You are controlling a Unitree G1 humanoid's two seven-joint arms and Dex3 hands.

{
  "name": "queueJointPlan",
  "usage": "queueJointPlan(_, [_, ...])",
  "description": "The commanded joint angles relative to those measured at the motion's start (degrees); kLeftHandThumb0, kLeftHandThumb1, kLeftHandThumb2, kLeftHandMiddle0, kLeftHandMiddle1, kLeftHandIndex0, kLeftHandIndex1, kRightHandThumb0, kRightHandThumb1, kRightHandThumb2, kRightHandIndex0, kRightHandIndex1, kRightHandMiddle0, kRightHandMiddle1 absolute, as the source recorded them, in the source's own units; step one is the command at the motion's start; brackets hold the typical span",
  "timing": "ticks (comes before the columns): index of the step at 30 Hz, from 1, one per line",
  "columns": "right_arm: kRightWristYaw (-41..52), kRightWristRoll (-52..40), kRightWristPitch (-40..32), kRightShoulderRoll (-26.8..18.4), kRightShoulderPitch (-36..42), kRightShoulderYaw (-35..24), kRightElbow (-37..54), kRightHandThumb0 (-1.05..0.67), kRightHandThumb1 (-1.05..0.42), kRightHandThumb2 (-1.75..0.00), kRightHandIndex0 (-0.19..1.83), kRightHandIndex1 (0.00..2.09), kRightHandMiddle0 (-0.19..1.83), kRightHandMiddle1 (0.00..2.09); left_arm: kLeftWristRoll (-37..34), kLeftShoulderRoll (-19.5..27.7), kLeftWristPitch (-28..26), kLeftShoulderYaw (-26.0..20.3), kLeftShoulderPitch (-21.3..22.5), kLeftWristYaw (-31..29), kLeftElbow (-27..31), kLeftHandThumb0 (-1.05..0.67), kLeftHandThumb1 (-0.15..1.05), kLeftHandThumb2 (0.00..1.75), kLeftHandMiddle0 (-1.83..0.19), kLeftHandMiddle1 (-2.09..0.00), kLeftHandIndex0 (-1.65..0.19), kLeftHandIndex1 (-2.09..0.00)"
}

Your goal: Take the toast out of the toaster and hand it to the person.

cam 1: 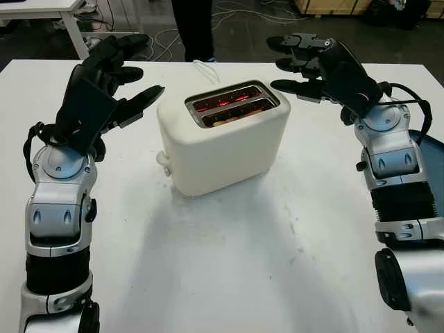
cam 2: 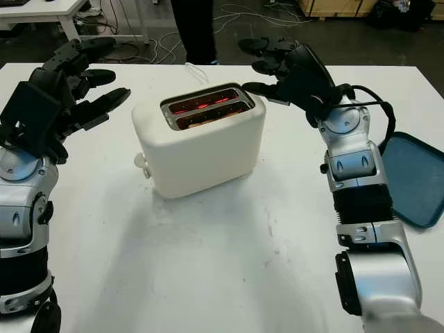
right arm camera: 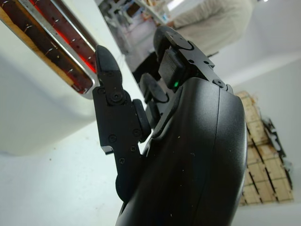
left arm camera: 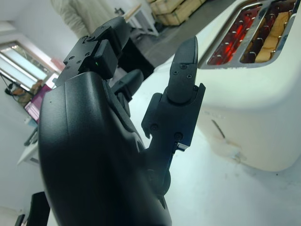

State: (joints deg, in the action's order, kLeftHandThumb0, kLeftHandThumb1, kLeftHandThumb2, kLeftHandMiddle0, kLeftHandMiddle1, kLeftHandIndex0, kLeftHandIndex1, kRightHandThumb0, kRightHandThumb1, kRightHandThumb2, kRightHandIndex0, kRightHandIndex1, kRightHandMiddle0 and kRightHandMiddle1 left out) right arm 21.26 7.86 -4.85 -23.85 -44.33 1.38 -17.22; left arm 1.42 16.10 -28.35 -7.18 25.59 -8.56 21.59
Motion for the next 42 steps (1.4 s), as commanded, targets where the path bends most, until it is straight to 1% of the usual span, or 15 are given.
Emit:
queueJointPlan(1, [0.0,0.4,-1.0,-0.6,0.3,0.4,1.3,-0.36,-0.92,-0.07,0.45,0.24,0.54,0.01,-0.5,0.5,0.6,0.0,0.6,-0.2,0.2,-0.33,0.85,0.18,0.0,-1.05,-0.26,-0.47])
queueJointPlan(22, [0.2,0.2,-0.5,-1.0,0.2,0.7,0.9,-0.34,-0.92,-0.06,0.47,0.23,0.56,0.01,-0.5,0.2,0.0,-0.1,0.4,0.1,0.6,-0.33,0.85,0.2,0.0,-1.04,-0.23,-0.53])
queueJointPlan(27, [0.3,0.2,-1.3,-1.1,0.1,0.8,1.1,-0.33,-0.92,-0.07,0.46,0.23,0.55,0.01,-0.6,0.2,0.1,-0.2,0.4,0.1,0.5,-0.33,0.84,0.2,0.0,-1.05,-0.22,-0.54])
queueJointPlan(37, [0.1,0.0,-0.1,-1.0,0.2,0.5,0.6,-0.31,-0.92,-0.06,0.48,0.23,0.56,0.01,-0.6,0.4,0.1,-0.3,0.5,-0.1,0.4,-0.33,0.83,0.21,0.0,-1.06,-0.22,-0.56])
queueJointPlan(42, [-0.1,-0.1,-0.8,-1.0,0.1,0.4,0.7,-0.29,-0.92,-0.05,0.48,0.22,0.56,0.0,-0.3,0.6,-0.9,-0.3,0.5,0.1,0.9,-0.33,0.83,0.21,0.0,-1.06,-0.21,-0.58])
